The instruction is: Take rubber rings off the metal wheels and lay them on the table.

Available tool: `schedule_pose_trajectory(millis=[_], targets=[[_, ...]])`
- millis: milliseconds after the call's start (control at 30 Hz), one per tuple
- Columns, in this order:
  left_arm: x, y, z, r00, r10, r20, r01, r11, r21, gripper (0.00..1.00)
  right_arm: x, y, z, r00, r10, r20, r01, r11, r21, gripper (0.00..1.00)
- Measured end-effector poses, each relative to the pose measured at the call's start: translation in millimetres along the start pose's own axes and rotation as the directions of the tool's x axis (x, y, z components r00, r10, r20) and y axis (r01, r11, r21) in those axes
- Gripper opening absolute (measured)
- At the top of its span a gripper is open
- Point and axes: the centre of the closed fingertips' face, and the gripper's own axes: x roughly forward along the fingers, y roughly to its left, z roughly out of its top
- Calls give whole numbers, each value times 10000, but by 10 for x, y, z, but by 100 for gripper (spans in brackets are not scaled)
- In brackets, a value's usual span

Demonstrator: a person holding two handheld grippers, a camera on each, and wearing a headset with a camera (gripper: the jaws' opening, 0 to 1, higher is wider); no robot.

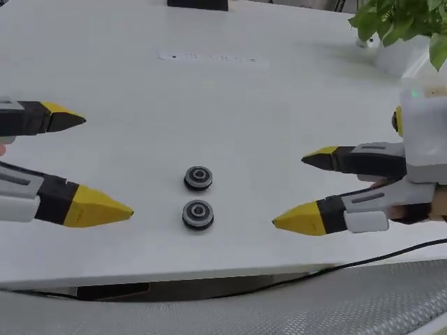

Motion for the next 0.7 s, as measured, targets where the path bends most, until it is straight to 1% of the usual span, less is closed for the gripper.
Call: schedule_pose_trajectory(millis=[67, 100, 200, 267, 367, 467, 533, 700], targets=[[35, 9, 45, 10000, -15, -83, 17, 9995, 315, 89, 13, -11, 61, 10000, 64, 45, -64, 9999, -81, 77], [52, 8, 64, 9999, -53, -95, 56, 9993, 379, 88, 21, -9, 86, 9999, 122, 47, -122, 9999, -100, 75], [120, 12, 161, 9998, -160, -68, 164, 9974, 703, 84, 64, 28, 182, 9990, 439, 56, -438, 9988, -229, 68], [156, 24, 221, 9999, -164, -3, 163, 9961, 864, 82, 107, 53, 256, 9981, 602, 101, -596, 9971, -481, 65], [230, 30, 359, 9994, -235, 257, 204, 9934, 1131, 80, 185, 61, 332, 9973, 732, -12, -731, 9945, -746, 63], [304, 22, 453, 9985, -272, 476, 201, 9896, 1422, 75, 232, 87, 390, 9961, 880, -51, -880, 9910, -1008, 59], [354, -10, 497, 9972, -460, 587, 358, 9858, 1638, 71, 264, 101, 443, 9951, 990, 27, -981, 9891, -1101, 57], [469, -34, 592, 9935, -709, 890, 545, 9831, 1745, 66, 362, 121, 526, 9929, 1190, 44, -1171, 9828, -1427, 53]])
